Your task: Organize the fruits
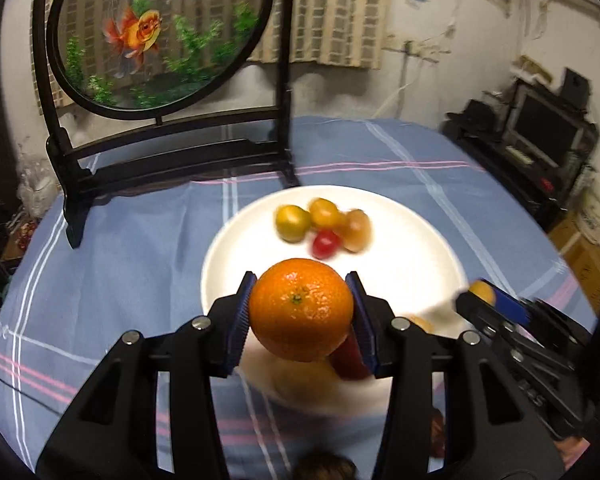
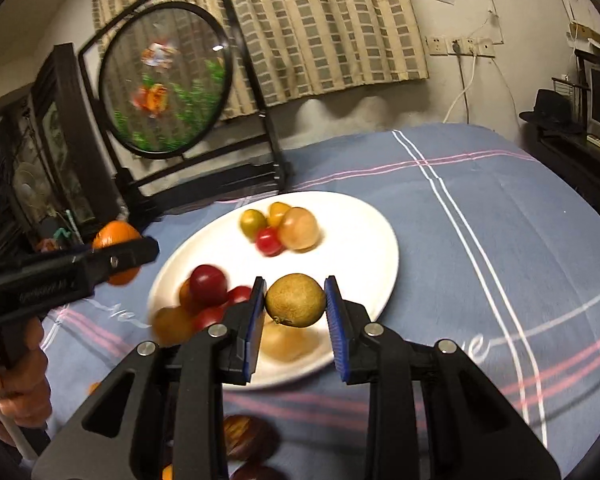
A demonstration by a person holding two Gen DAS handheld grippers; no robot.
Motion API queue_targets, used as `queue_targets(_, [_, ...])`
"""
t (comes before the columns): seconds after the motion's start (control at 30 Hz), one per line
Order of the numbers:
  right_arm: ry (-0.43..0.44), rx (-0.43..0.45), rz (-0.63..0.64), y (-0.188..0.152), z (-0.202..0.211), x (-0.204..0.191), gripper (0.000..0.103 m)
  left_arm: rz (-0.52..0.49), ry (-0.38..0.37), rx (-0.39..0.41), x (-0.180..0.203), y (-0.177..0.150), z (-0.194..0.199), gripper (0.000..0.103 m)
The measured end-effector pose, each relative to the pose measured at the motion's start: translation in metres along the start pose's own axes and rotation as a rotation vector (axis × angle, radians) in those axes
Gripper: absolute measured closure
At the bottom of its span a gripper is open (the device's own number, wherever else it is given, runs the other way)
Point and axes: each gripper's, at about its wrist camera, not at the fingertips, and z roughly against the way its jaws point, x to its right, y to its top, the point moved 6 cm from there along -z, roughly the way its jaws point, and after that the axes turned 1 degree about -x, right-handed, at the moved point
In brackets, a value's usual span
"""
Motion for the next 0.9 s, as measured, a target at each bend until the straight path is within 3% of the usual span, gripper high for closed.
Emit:
queue_targets(0.1, [0.008, -0.034, 0.000, 0.000, -0.014, 0.006, 0.073, 0.008, 0.047, -0.033, -0.011, 0.006, -0.025, 0.057])
queue_targets(0.27, [0.009, -0.056, 0.051, 0.000, -0.021, 0.002, 0.067, 0.051, 0.056, -0.078, -0.023, 0.000, -0.044, 0.055])
queue_targets(0.3, [0.018, -0.062, 0.052, 0.000, -0.021, 0.001, 0.066, 0.058, 0.060, -0.074, -0.025, -0.001, -0.043, 0.041])
queue_targets(0.37, [0.032, -0.069, 0.042, 0.000, -0.018, 0.000, 0.061, 0.053, 0.086, -0.022, -0.025, -0.003, -0.031, 0.025])
queue_targets(0.6, [0.056, -0.043, 0.029, 0.002, 0.010, -0.009, 0.054, -0.006, 0.103, 0.077, -0.016, -0.017, 0.036, 0.009])
queue_targets(0.77, [0.082, -0.042, 0.069, -0.011, 0.042, -0.025, 0.054, -0.006, 0.089, 0.092, -0.013, -0.065, 0.081, 0.004])
queue_targets(0.9, [0.074, -0.110, 0.161, -0.041, 0.061, -0.038, 0.054, 0.018, 0.055, 0.082, -0.015, -0.110, 0.096, 0.004])
